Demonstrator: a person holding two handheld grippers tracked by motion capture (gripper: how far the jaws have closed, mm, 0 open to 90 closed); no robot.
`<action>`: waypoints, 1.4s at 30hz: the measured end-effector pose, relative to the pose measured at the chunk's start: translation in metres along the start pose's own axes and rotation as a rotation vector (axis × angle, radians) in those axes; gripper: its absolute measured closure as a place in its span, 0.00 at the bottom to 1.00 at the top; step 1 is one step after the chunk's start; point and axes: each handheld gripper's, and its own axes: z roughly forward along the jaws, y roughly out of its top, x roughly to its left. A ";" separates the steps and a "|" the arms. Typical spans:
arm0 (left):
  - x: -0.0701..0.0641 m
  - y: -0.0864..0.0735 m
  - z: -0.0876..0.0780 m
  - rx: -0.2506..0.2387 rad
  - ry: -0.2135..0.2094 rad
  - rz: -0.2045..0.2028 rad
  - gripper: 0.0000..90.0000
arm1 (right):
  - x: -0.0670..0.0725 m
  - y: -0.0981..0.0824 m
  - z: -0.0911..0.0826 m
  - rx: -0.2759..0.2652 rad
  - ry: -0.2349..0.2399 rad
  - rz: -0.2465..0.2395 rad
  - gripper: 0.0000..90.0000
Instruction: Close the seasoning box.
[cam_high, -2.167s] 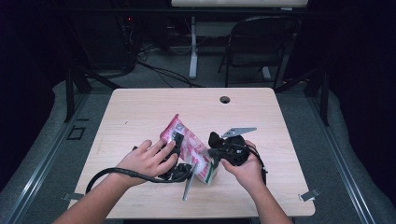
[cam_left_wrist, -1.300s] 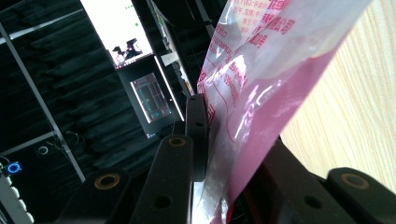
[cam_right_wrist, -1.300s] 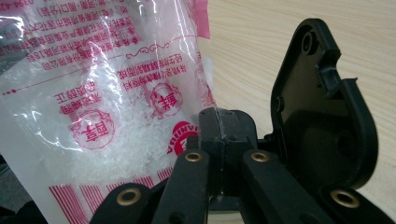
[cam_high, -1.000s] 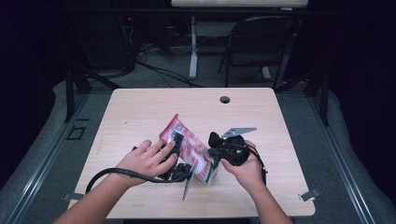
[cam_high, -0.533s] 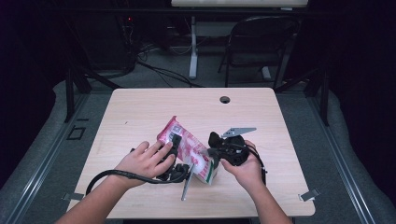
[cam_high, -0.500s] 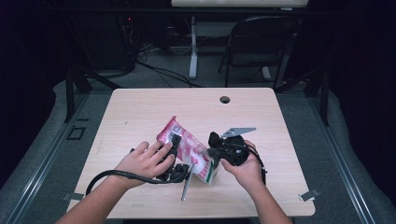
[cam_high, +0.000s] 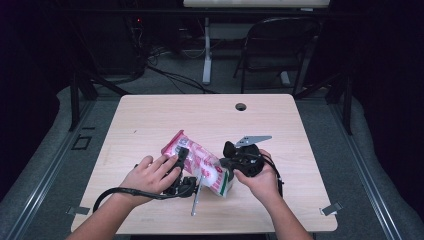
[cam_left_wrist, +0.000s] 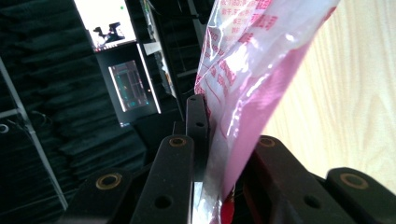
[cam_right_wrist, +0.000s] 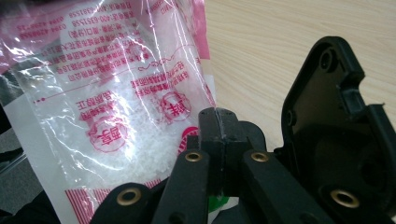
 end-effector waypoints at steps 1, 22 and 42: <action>-0.003 -0.001 0.000 0.001 -0.006 -0.011 0.93 | 0.001 0.001 0.000 0.004 0.000 -0.004 1.00; -0.026 -0.008 0.004 -0.001 -0.066 -0.153 0.94 | 0.003 0.004 0.004 0.000 0.012 -0.018 1.00; -0.050 -0.013 0.009 0.001 -0.092 -0.337 0.94 | 0.004 0.006 0.016 0.014 0.026 -0.027 1.00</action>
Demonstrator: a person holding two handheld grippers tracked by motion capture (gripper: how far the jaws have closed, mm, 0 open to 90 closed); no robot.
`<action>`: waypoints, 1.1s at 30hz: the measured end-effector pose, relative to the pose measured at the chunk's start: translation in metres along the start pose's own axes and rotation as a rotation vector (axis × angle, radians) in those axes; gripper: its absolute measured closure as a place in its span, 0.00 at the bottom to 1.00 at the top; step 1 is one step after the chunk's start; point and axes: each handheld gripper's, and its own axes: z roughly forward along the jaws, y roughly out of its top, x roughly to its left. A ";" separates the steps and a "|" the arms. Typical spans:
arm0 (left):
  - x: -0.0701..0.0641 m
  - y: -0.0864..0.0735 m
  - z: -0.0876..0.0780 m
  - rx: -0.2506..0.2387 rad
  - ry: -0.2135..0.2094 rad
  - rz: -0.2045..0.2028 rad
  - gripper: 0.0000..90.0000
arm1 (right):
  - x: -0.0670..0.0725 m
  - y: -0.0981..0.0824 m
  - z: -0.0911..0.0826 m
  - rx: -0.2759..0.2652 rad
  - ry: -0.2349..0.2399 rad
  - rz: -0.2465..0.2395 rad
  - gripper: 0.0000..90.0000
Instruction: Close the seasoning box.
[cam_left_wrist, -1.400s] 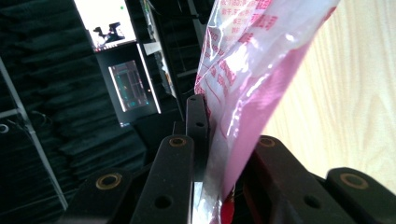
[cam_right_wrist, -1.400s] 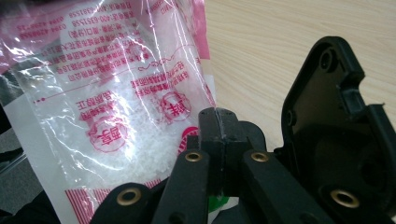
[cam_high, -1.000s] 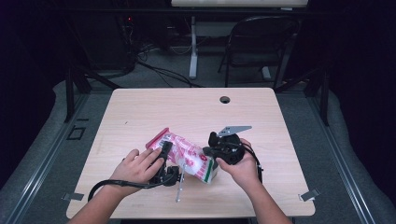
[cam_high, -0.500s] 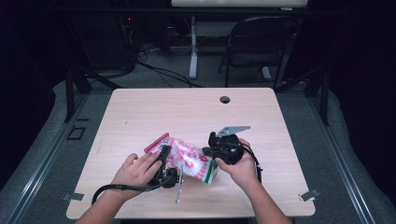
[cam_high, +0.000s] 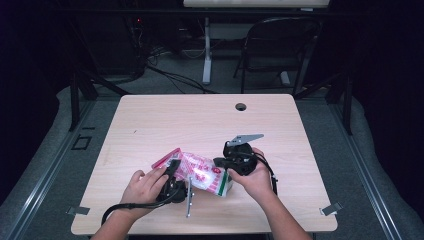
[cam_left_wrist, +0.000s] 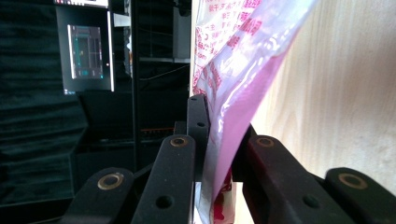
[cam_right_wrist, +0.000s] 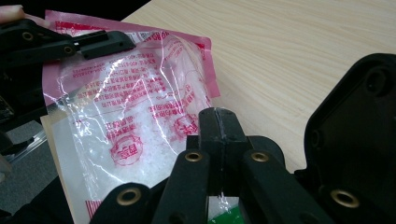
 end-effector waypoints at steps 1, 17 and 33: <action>0.000 0.000 0.000 0.000 0.000 0.000 0.94 | 0.000 0.000 0.000 0.000 0.000 0.000 1.00; -0.020 -0.012 0.003 -0.035 -0.026 -0.195 0.94 | 0.007 0.002 0.004 0.001 0.010 -0.023 1.00; -0.030 -0.017 0.007 -0.057 -0.079 -0.294 0.94 | 0.011 0.004 0.006 -0.004 0.023 -0.032 1.00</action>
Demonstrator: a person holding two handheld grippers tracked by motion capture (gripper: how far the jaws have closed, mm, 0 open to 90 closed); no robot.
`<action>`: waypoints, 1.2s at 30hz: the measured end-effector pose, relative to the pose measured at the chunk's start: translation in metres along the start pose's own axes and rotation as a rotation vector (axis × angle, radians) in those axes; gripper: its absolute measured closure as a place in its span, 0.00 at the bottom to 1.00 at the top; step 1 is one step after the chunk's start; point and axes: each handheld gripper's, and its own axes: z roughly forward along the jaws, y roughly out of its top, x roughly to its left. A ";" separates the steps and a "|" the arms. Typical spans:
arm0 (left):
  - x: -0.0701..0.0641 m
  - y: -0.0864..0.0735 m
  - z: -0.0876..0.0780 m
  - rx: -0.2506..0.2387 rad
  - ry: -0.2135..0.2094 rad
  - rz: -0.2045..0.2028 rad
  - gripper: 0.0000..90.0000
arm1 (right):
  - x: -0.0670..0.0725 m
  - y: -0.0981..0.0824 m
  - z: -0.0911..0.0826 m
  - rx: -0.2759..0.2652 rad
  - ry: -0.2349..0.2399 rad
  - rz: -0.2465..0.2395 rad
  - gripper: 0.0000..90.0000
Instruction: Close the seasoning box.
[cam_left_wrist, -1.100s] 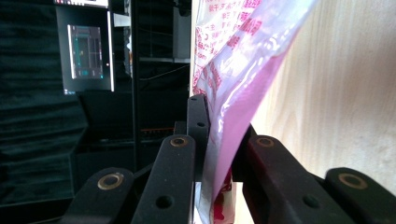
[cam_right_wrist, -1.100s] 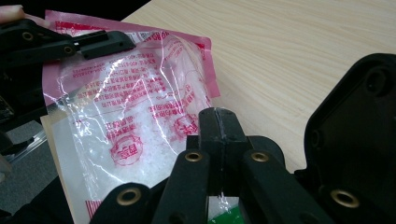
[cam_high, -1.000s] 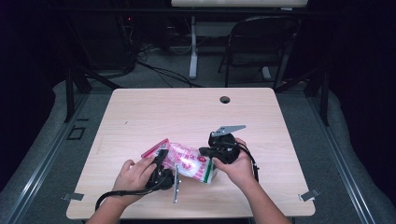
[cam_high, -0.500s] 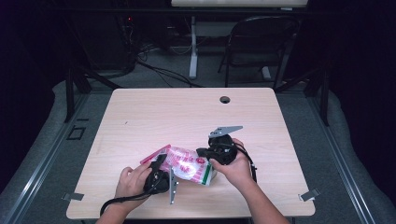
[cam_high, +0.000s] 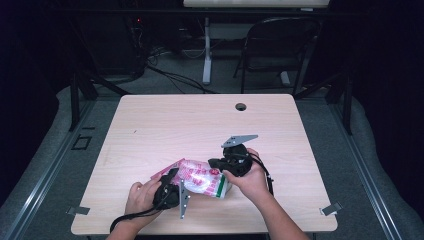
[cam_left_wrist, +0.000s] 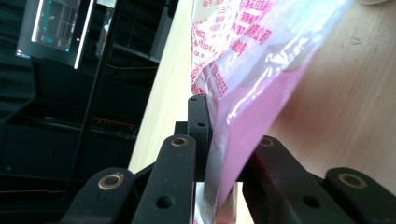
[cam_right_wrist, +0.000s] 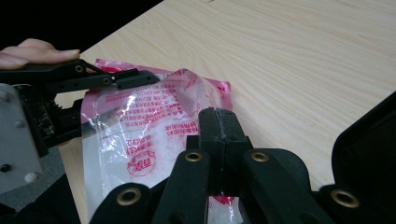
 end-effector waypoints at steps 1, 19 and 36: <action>0.000 -0.001 0.001 0.001 -0.003 -0.002 0.94 | 0.001 0.000 0.000 -0.004 0.002 0.002 1.00; -0.006 -0.011 0.010 -0.018 -0.126 -0.172 0.96 | 0.007 0.002 0.005 -0.001 0.034 -0.016 1.00; 0.004 -0.028 0.017 -0.046 -0.292 -0.388 0.99 | 0.007 0.004 0.001 -0.057 0.052 -0.004 0.90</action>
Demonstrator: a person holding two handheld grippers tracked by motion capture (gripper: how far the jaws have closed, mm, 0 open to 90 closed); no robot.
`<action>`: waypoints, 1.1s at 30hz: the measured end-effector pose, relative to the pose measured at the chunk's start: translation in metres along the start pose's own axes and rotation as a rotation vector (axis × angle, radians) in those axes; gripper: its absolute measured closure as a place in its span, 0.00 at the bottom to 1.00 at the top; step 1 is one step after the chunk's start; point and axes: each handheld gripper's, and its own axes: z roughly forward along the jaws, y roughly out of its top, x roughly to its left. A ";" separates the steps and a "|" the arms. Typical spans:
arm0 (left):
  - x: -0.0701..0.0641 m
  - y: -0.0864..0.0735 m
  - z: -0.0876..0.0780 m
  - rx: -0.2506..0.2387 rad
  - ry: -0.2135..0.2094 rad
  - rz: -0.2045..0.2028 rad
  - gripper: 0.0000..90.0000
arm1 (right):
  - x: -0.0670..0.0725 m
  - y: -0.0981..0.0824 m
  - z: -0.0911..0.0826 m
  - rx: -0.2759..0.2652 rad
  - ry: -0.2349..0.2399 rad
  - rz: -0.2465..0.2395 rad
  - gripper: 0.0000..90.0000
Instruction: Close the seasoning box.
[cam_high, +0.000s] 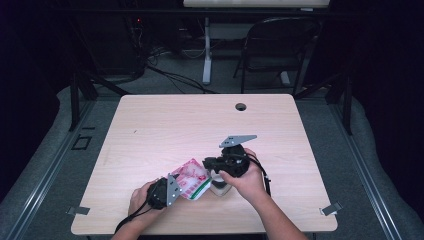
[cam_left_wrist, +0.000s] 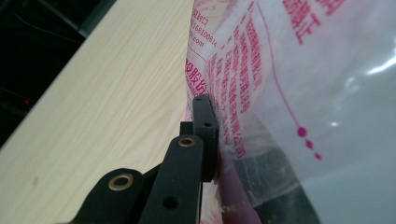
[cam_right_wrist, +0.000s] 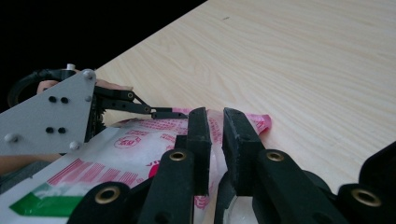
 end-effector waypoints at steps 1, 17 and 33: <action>0.002 -0.001 0.000 -0.004 -0.012 -0.022 0.99 | 0.000 0.000 -0.001 -0.013 -0.001 0.001 0.90; 0.031 -0.019 0.003 -0.053 -0.139 -0.309 0.98 | -0.004 0.003 -0.018 -0.080 -0.024 0.022 0.87; 0.063 -0.037 0.007 -0.058 -0.224 -0.540 0.95 | -0.007 0.002 -0.034 -0.130 -0.054 0.028 0.85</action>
